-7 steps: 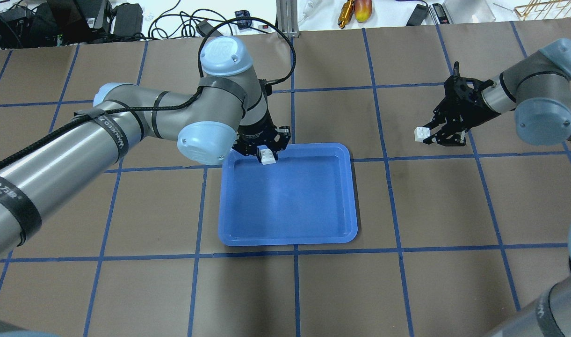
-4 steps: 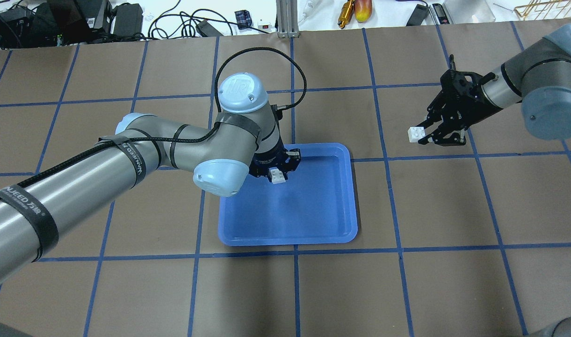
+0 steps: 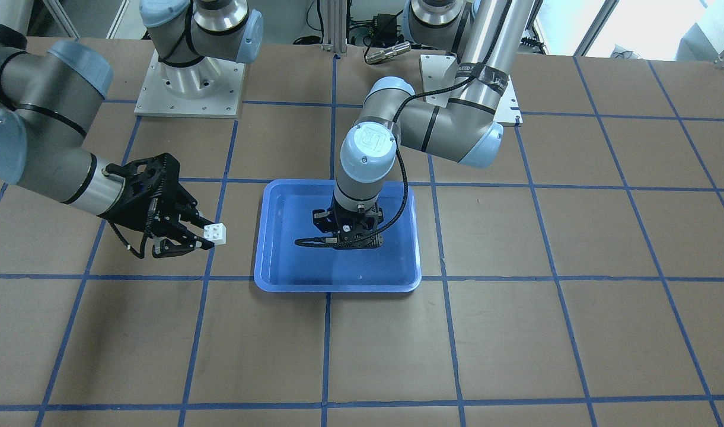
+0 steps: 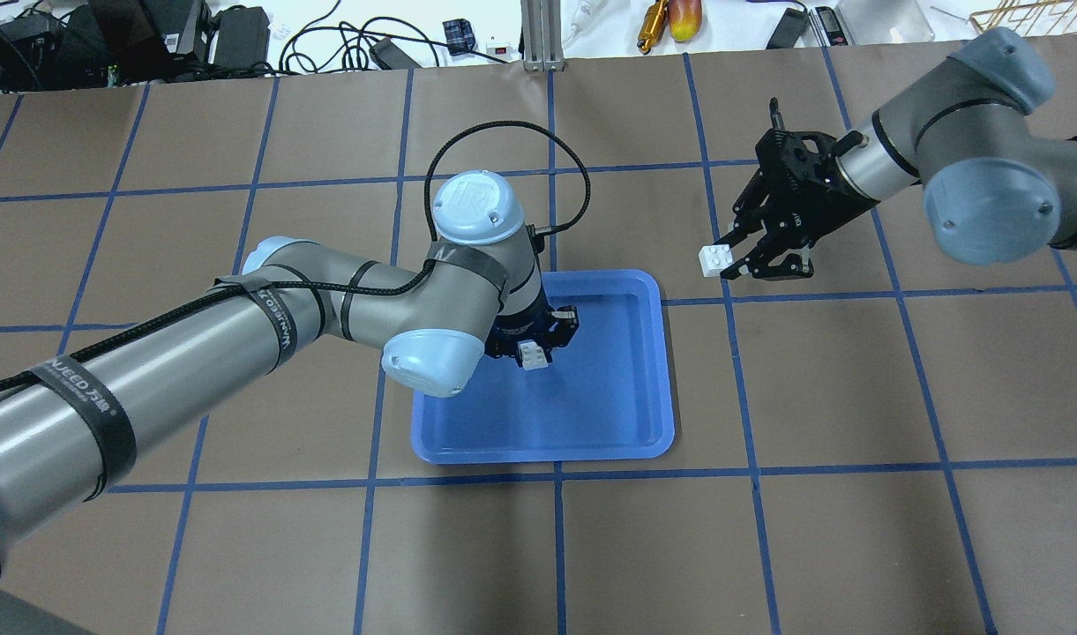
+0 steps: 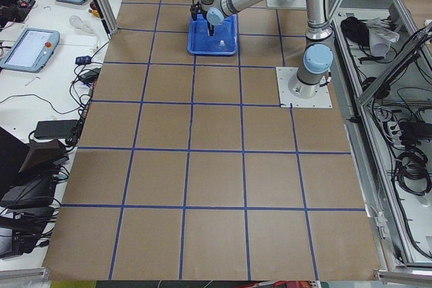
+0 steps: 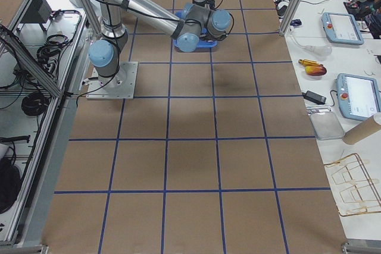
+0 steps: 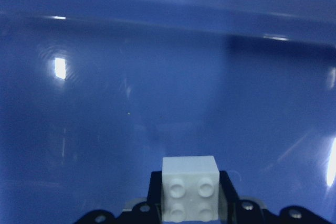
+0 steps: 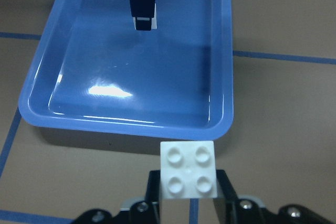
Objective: Assemble white blocks and place on blue tray
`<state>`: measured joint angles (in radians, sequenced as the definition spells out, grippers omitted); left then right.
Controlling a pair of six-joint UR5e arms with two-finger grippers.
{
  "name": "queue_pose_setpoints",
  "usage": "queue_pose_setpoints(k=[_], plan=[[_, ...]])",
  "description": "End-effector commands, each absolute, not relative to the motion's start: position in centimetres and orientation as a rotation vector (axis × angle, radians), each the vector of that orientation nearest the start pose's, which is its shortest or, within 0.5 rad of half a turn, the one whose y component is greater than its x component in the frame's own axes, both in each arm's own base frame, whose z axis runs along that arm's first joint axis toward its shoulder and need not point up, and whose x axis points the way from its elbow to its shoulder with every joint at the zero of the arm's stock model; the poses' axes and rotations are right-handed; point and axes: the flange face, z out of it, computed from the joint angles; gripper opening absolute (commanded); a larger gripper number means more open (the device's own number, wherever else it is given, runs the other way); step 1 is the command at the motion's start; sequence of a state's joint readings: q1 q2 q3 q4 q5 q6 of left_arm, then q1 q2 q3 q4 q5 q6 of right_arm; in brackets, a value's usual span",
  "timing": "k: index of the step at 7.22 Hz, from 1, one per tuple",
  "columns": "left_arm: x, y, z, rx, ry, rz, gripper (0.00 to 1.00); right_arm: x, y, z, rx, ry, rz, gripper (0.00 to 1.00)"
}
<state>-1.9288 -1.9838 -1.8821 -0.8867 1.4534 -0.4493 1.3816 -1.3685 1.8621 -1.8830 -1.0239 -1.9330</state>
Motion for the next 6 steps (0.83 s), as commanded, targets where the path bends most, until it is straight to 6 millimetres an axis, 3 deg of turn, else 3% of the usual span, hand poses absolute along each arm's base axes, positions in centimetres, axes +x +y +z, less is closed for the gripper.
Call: queue_pose_setpoints(k=[1,4,5,6], plan=[[-33.0,-46.1,17.9,-0.127,3.211,0.17,0.65,12.6,-53.0,29.0,-2.015,1.732,-0.494,0.06],[-32.9,-46.2,18.3,-0.121,3.219,0.153,0.81,14.8,-51.7,27.5,-2.011,1.706,-0.473,0.06],[-32.3,-46.6,19.0,-0.128,3.226,0.131,0.84,15.3,-51.4,27.3,-1.994,1.721,-0.47,0.06],[-30.3,-47.7,19.6,-0.167,3.237,0.125,0.85,16.7,-51.4,27.4,-2.014,1.727,-0.49,0.06]])
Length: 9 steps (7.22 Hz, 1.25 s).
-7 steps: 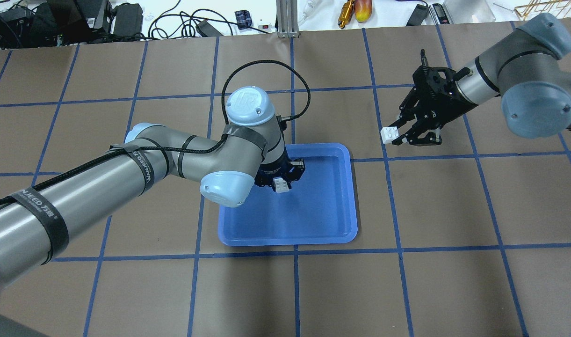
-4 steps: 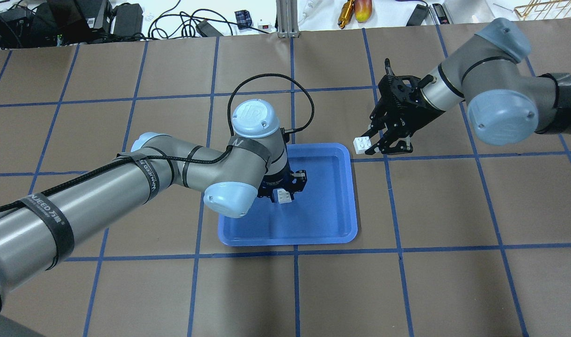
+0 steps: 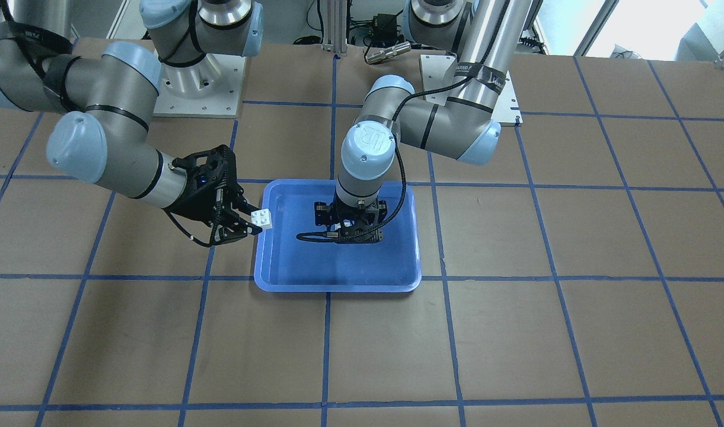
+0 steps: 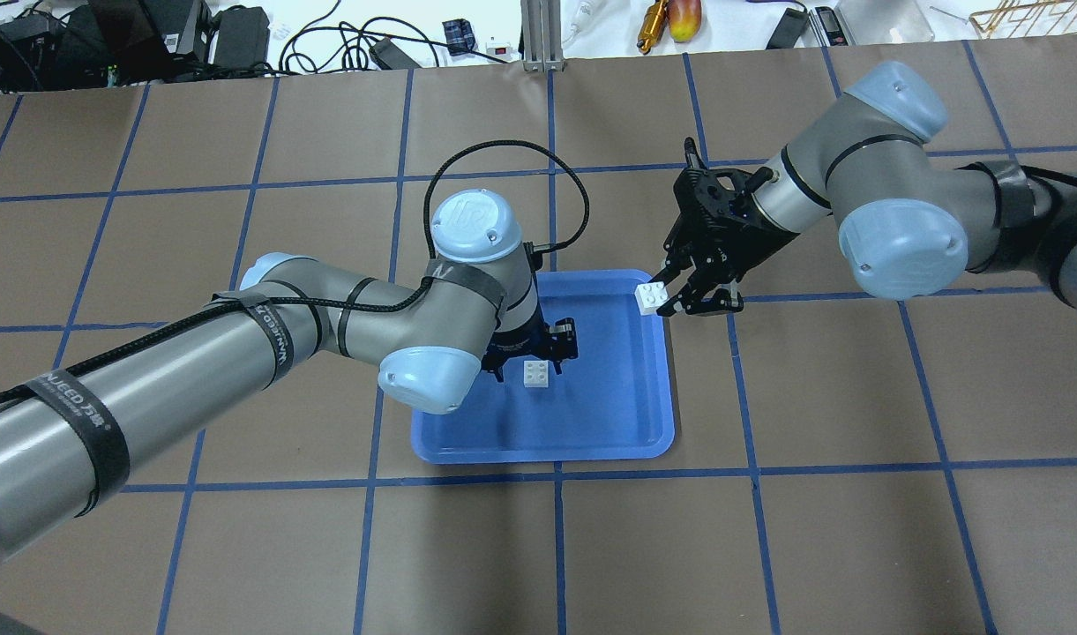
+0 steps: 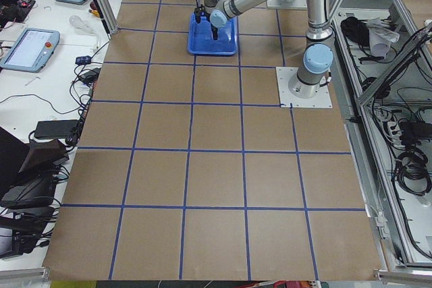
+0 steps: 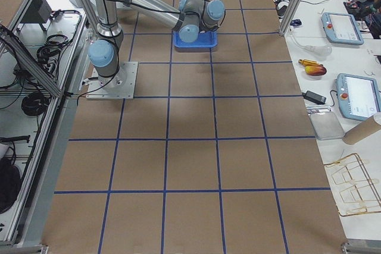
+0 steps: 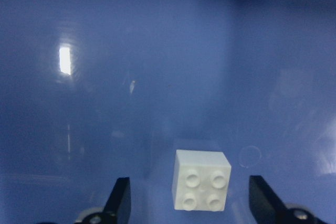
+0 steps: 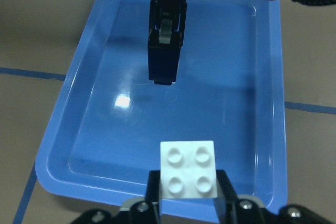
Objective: Assemble white blocks and place on blue tray
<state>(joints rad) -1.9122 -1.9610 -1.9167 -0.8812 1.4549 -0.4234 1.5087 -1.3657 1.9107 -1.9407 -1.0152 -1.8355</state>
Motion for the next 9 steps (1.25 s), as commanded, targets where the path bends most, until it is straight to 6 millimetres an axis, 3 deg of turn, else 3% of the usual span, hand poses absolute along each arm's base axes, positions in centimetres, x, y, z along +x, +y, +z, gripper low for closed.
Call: queue_pose_setpoints(k=[1,2,3,4,5,6,9], plan=[[-27.9,-48.9,19.9,-0.19,3.244,0.119,0.83,18.2,-51.4,27.3,-2.035,1.726,-0.509,0.06],[-27.0,-49.2,20.4,-0.177,3.271,0.119,0.7,19.6,-51.1,27.1,-2.062,1.7,-0.507,0.06],[-26.5,-49.1,20.3,-0.059,3.283,0.123,0.29,20.0,-51.0,27.2,-2.023,1.756,-0.482,0.07],[-25.7,-48.3,19.2,-0.061,3.281,0.155,0.07,21.0,-50.2,26.6,-2.029,1.762,-0.489,0.07],[-25.1,-47.7,18.4,-0.077,3.293,0.19,0.0,21.6,-48.7,24.8,-2.053,1.753,-0.503,0.07],[-25.4,-47.7,18.4,-0.097,3.337,0.211,0.0,21.9,-46.9,22.9,-2.058,1.752,-0.509,0.07],[-26.9,-46.7,18.2,-0.158,3.406,0.289,0.0,23.1,-45.9,21.4,-2.014,1.783,-0.488,0.07]])
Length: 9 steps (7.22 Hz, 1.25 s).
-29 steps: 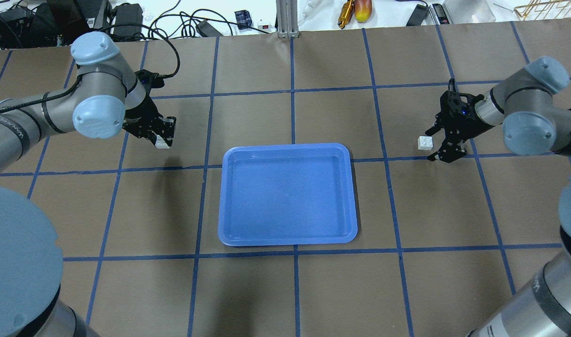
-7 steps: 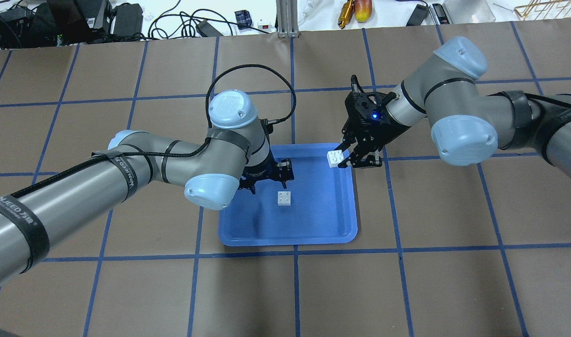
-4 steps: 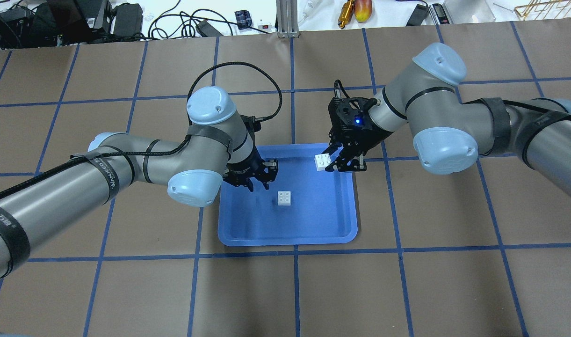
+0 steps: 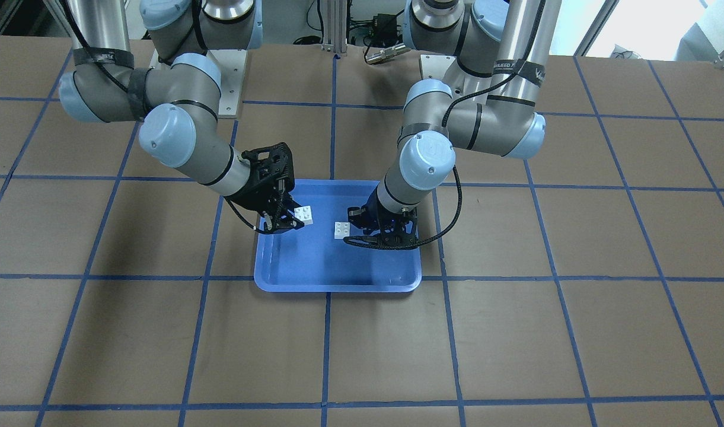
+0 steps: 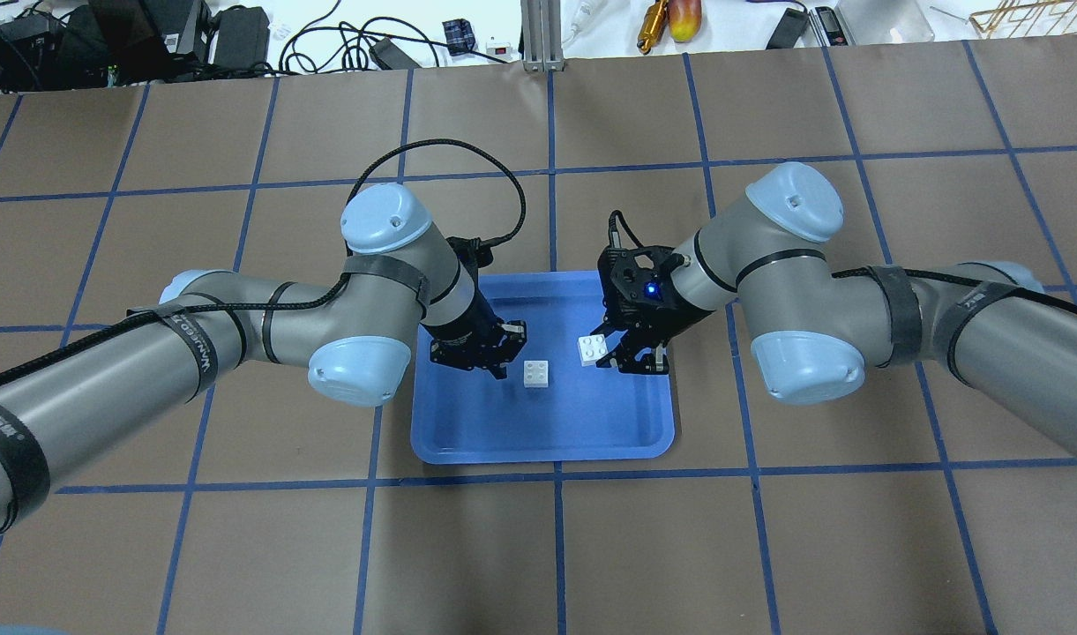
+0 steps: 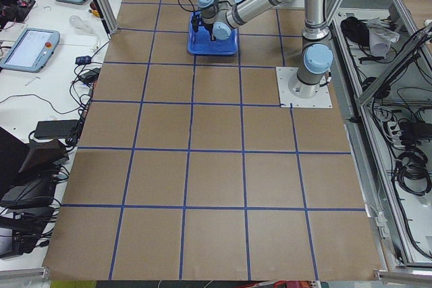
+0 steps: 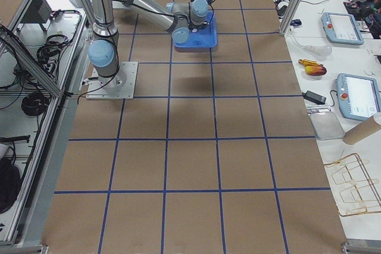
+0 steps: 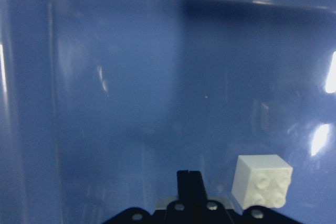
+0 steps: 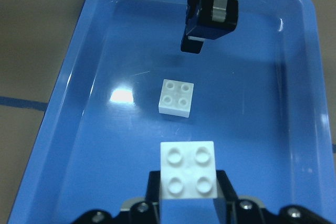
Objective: Assemble white blocks and place on blue tray
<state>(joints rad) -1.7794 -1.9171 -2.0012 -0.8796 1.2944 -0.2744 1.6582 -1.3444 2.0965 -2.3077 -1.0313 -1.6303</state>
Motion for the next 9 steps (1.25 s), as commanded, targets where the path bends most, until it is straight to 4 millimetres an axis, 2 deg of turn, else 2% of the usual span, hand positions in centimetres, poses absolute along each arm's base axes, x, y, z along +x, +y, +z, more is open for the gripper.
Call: queue_pose_setpoints(k=[1,4,9], plan=[[-26.9,-46.7,18.0,-0.17,3.404,0.296,0.0,23.4,-46.4,20.6,-1.996,1.8,-0.496,0.08],[-27.1,-46.8,17.9,-0.2,3.399,0.298,0.0,24.5,-47.1,18.0,-2.024,1.794,-0.523,0.08],[-27.1,-46.8,17.7,-0.209,3.396,0.307,0.0,24.9,-47.0,17.4,-2.003,1.808,-0.509,0.11]])
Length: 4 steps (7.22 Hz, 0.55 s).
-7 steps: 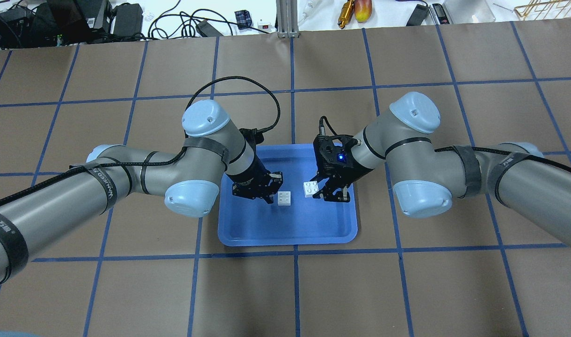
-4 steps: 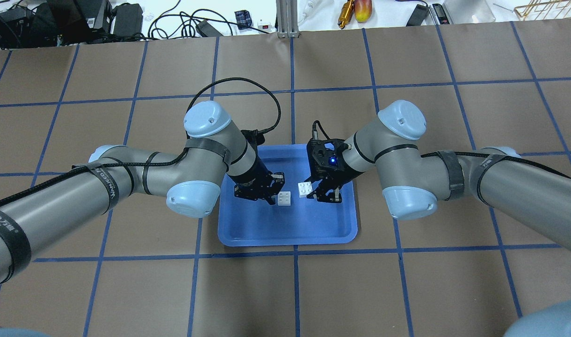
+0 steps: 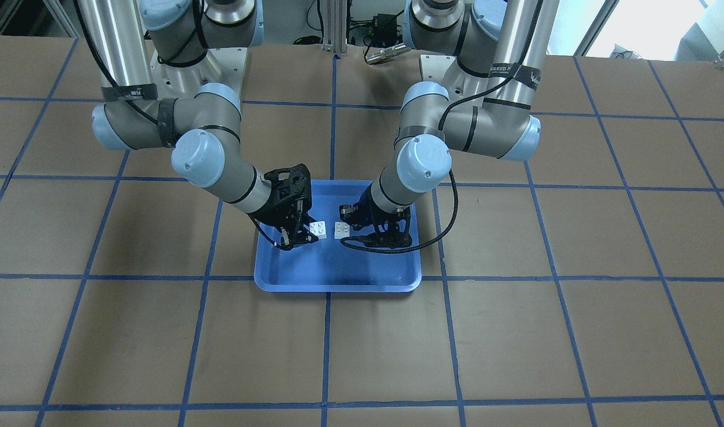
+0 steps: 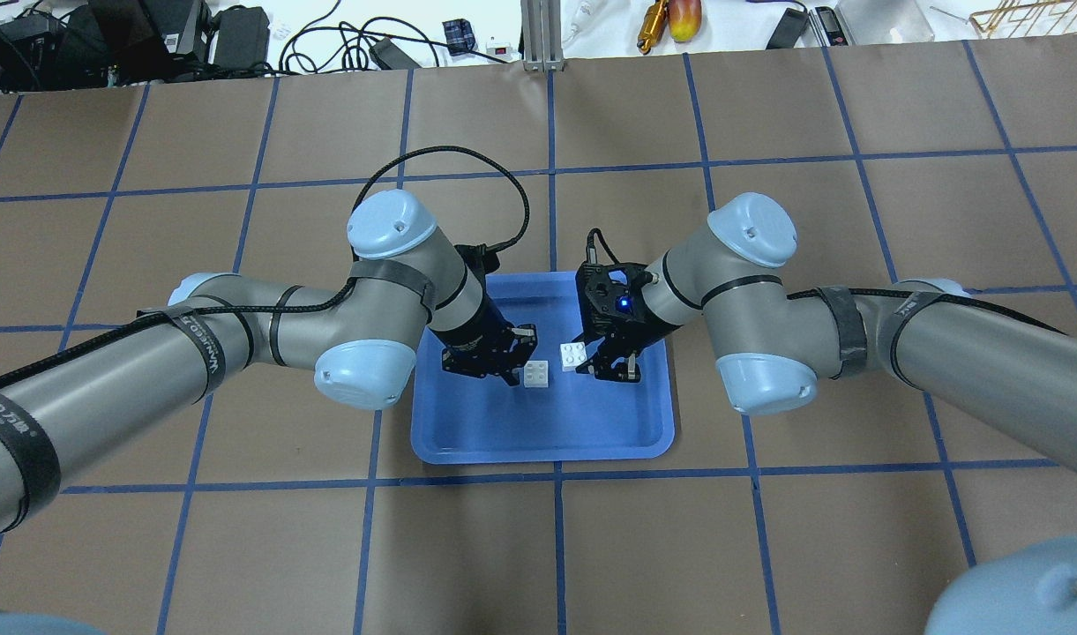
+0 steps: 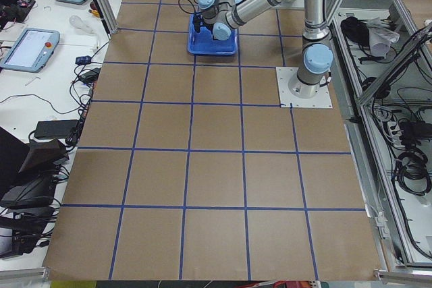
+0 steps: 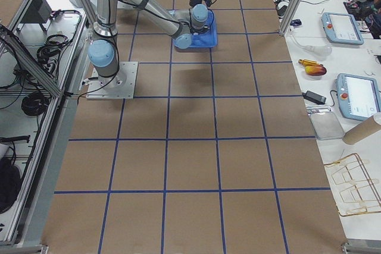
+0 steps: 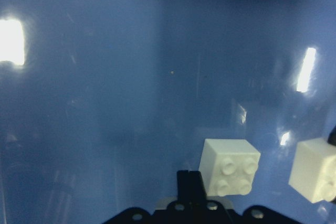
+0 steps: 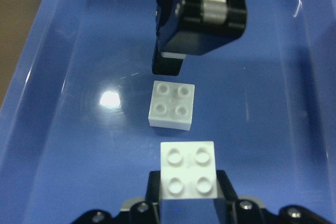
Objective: Assemble white blocks and place on blue tray
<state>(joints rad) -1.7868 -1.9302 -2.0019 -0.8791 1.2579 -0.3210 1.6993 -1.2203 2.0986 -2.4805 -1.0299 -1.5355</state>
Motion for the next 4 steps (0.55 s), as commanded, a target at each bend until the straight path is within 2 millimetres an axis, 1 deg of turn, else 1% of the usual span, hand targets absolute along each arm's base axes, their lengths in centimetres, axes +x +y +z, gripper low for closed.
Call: queue_pose_setpoints(k=[1,2,3,4], plan=[[-27.1,-46.7,17.5,-0.213,3.394,0.314,0.0,25.3,-46.9,17.4,-2.015,1.803,-0.514,0.11],[-27.1,-46.9,17.7,-0.214,3.396,0.305,0.0,25.5,-46.9,17.3,-2.004,1.813,-0.515,0.11],[-27.1,-47.0,17.9,-0.203,3.397,0.298,0.0,25.5,-46.9,16.5,-1.994,1.814,-0.504,0.13],[-27.1,-47.0,17.9,-0.211,3.396,0.299,0.0,26.1,-47.0,15.6,-2.016,1.803,-0.519,0.13]])
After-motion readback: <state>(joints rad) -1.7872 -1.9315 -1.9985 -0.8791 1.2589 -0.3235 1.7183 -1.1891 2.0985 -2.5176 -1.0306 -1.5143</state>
